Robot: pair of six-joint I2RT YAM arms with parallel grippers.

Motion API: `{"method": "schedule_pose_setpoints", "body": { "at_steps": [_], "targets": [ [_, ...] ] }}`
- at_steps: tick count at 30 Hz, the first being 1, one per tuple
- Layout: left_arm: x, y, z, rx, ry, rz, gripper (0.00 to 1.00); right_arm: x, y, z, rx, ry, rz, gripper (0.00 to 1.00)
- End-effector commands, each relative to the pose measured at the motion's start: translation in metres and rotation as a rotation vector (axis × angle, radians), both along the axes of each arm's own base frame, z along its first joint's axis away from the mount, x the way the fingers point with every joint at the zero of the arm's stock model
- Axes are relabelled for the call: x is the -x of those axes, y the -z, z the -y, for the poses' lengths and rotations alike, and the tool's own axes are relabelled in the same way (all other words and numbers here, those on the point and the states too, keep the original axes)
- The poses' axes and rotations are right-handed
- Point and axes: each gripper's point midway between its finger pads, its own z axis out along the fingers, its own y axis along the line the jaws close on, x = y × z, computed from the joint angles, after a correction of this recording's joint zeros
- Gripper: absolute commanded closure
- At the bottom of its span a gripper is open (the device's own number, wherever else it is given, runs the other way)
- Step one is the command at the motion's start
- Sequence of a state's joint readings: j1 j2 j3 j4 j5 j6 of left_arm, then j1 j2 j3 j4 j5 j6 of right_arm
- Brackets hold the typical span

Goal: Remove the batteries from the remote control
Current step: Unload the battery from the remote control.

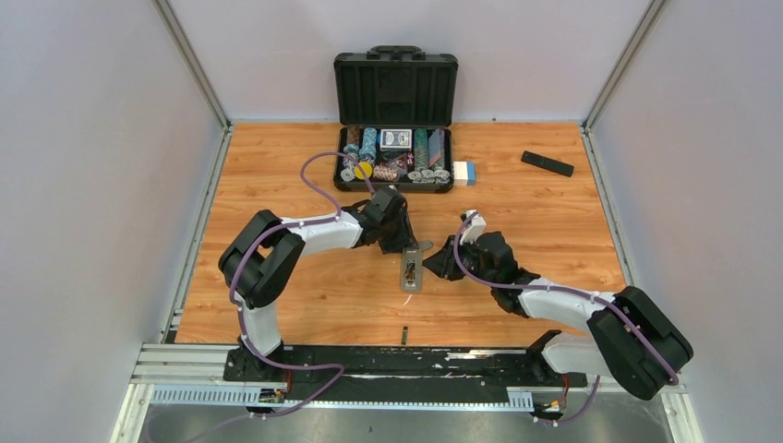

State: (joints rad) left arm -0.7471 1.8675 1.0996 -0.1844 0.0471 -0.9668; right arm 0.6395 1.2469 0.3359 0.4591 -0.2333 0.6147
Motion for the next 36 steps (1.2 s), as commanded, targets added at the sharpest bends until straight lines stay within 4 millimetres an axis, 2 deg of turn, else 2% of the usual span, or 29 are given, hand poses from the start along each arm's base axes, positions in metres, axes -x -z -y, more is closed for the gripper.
{"method": "schedule_pose_setpoints", "body": {
  "at_steps": [1, 5, 8, 11, 19, 25, 29, 36],
  "targets": [
    [0.059, 0.082, -0.053, -0.249, 0.001, -0.225, 0.62, -0.011, -0.037, -0.011, -0.051, -0.011, 0.107, 1.0],
    [0.06, 0.083, -0.053, -0.248, 0.0, -0.231, 0.61, -0.011, -0.041, -0.011, -0.056, -0.011, 0.114, 1.0],
    [0.06, 0.082, -0.052, -0.239, 0.0, -0.224, 0.5, -0.01, -0.041, -0.011, -0.063, -0.006, 0.114, 1.0],
    [0.058, 0.078, -0.053, -0.233, -0.007, -0.206, 0.43, -0.009, -0.038, -0.01, -0.057, -0.003, 0.107, 1.0],
    [0.059, 0.078, -0.052, -0.226, -0.006, -0.209, 0.42, -0.011, -0.045, -0.012, -0.065, -0.005, 0.123, 1.0],
    [0.06, 0.078, -0.055, -0.231, -0.009, -0.208, 0.42, -0.015, -0.043, -0.011, -0.041, 0.01, 0.125, 1.0],
    [0.062, 0.079, -0.056, -0.23, -0.012, -0.21, 0.42, -0.011, -0.048, -0.017, -0.034, -0.04, 0.138, 1.0],
    [0.062, 0.079, -0.053, -0.209, -0.017, -0.213, 0.43, -0.001, -0.041, -0.024, 0.087, -0.105, 0.14, 1.0]
  ]
}}
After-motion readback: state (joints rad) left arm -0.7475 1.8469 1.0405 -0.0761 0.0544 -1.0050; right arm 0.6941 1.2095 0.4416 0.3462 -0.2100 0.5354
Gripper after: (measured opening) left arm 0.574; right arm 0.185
